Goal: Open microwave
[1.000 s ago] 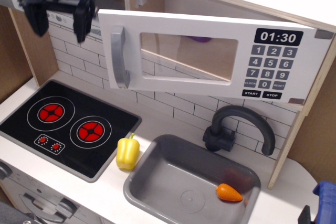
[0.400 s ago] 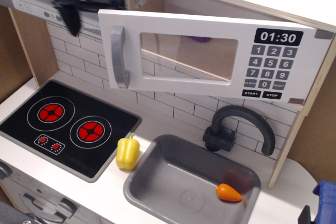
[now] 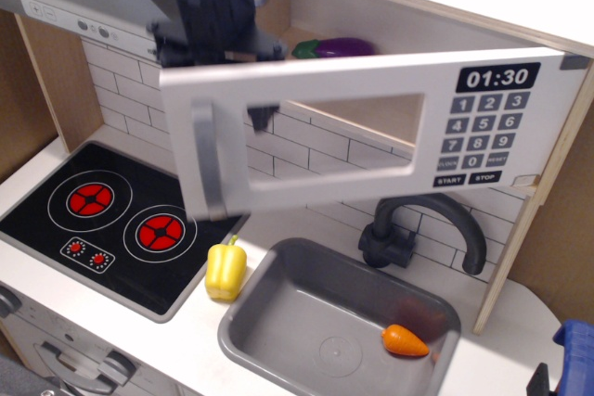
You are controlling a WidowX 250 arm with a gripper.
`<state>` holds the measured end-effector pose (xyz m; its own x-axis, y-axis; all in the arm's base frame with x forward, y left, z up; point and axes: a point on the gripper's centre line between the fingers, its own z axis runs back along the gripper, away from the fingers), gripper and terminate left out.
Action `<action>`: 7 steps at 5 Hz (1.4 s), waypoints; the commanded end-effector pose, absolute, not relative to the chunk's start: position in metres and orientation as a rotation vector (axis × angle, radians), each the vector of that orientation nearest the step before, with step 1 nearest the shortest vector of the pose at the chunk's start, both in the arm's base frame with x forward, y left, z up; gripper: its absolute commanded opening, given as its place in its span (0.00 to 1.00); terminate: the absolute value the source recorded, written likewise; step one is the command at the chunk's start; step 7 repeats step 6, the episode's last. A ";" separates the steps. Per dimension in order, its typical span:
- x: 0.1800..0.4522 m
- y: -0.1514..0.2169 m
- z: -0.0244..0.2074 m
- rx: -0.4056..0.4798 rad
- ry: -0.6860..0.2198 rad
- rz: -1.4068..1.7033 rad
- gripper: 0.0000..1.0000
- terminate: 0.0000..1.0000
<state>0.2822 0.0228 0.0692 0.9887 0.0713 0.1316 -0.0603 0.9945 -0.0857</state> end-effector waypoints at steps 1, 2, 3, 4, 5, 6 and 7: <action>0.243 -0.036 0.066 -0.068 -0.053 0.041 1.00 0.00; 0.239 -0.069 0.056 -0.063 -0.029 0.035 1.00 0.00; 0.242 -0.096 0.055 -0.035 -0.064 0.000 1.00 0.00; 0.242 -0.096 0.055 -0.035 -0.064 0.000 1.00 0.00; 0.242 -0.096 0.055 -0.035 -0.064 0.000 1.00 0.00; 0.242 -0.096 0.055 -0.035 -0.064 0.000 1.00 1.00; 0.242 -0.096 0.055 -0.035 -0.064 0.000 1.00 1.00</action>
